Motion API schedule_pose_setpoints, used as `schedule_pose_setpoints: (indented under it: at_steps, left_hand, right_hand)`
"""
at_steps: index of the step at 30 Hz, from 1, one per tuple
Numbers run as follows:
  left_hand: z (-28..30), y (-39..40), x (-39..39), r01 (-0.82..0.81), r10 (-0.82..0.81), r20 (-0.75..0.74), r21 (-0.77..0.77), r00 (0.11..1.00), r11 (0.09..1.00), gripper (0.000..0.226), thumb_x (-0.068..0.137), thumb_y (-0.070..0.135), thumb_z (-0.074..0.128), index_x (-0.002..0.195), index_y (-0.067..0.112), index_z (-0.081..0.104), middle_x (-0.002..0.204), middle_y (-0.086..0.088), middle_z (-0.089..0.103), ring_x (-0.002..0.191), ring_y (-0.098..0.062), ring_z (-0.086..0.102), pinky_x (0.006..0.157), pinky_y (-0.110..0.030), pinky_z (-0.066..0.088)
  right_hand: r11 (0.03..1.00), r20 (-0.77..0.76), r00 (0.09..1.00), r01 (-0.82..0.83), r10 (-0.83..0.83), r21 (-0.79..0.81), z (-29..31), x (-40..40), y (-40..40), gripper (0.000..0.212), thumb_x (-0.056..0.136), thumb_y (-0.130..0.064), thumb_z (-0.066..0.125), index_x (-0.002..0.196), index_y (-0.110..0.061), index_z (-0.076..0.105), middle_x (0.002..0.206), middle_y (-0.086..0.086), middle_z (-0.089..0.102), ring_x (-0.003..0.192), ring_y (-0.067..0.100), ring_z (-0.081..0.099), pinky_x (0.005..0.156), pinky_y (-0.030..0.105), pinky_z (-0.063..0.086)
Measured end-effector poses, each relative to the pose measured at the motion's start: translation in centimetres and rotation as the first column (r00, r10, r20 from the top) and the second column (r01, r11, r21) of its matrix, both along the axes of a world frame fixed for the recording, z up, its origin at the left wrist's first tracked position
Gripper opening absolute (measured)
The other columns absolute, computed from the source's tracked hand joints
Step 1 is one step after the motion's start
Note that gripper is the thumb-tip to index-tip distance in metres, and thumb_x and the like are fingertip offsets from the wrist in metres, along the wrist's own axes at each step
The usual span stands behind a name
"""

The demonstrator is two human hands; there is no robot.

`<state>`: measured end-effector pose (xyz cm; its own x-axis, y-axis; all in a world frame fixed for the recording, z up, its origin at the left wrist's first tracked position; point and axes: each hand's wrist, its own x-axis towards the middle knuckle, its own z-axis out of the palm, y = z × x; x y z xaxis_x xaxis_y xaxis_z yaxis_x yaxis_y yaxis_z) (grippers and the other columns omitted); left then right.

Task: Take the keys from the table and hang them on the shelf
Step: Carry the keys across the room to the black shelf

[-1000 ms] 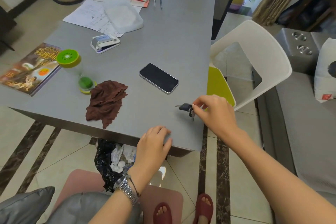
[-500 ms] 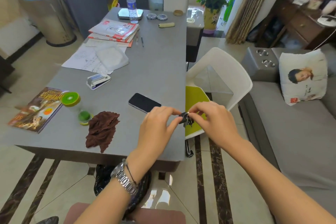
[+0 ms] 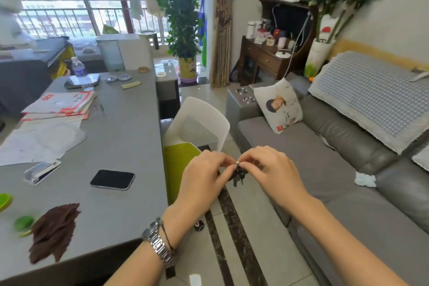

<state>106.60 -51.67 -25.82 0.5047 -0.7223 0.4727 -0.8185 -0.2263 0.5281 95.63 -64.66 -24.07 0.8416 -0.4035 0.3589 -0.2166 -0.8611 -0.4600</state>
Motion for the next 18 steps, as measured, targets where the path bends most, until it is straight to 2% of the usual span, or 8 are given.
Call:
schedule_pose_setpoints:
  at_steps: [5, 10, 14, 16, 18]
  left_hand:
    - [2.6, -5.5, -8.9, 0.224, -0.223, 0.043, -0.018, 0.974, 0.975, 0.008, 0.087, 0.029, 0.061, 0.090, 0.023, 0.066, 0.082, 0.004, 0.067, 0.082, -0.014, 0.056, 0.073, -0.033, 0.046]
    - [4.5, -9.9, -19.1, 0.442, -0.440, 0.050, -0.046, 0.897, 0.896, 0.012, 0.088, 0.031, 0.059, 0.093, 0.024, 0.067, 0.084, 0.004, 0.066, 0.085, -0.013, 0.055, 0.072, -0.031, 0.044]
    - [6.1, -13.1, -27.7, 0.613, -0.610, 0.064, -0.071, 0.790, 0.787, 0.011, 0.086, 0.030, 0.062, 0.092, 0.023, 0.069, 0.083, 0.003, 0.068, 0.084, -0.014, 0.058, 0.071, -0.030, 0.045]
    - [7.0, -14.5, -32.0, 0.702, -0.698, 0.071, -0.085, 0.713, 0.708, 0.009, 0.085, 0.027, 0.064, 0.090, 0.023, 0.070, 0.082, 0.003, 0.069, 0.081, -0.015, 0.059, 0.070, -0.031, 0.046]
    - [7.9, -15.9, -36.3, 0.786, -0.781, 0.086, -0.082, 0.618, 0.613, 0.008, 0.086, 0.027, 0.063, 0.090, 0.025, 0.070, 0.081, 0.004, 0.070, 0.080, -0.015, 0.058, 0.069, -0.030, 0.045]
  right_hand:
    - [0.964, 0.088, 0.971, 0.207, -0.224, 0.170, 1.6, -11.6, -2.8, 0.005, 0.080, -0.021, 0.071, 0.084, -0.020, 0.071, 0.081, -0.002, 0.073, 0.073, 0.009, 0.060, 0.068, 0.022, 0.045]
    - [0.890, 0.146, 0.895, 0.376, -0.421, 0.257, 3.7, -23.7, -3.9, 0.002, 0.080, -0.013, 0.071, 0.079, -0.011, 0.072, 0.077, 0.000, 0.072, 0.069, 0.007, 0.058, 0.065, 0.012, 0.041]
    - [0.778, 0.174, 0.765, 0.571, -0.620, 0.261, 5.0, -33.3, -3.8, 0.004, 0.081, -0.017, 0.070, 0.080, -0.015, 0.072, 0.075, -0.008, 0.070, 0.068, 0.004, 0.058, 0.066, 0.016, 0.041]
    - [0.699, 0.182, 0.676, 0.673, -0.714, 0.242, 5.7, -38.0, -3.6, 0.003, 0.081, -0.020, 0.070, 0.079, -0.017, 0.072, 0.076, -0.008, 0.070, 0.068, 0.006, 0.059, 0.066, 0.023, 0.045]
    - [0.614, 0.206, 0.579, 0.752, -0.789, 0.238, 6.4, -42.7, -3.2, 0.005, 0.081, -0.020, 0.070, 0.075, -0.021, 0.071, 0.071, -0.010, 0.068, 0.066, 0.005, 0.059, 0.065, 0.023, 0.046]
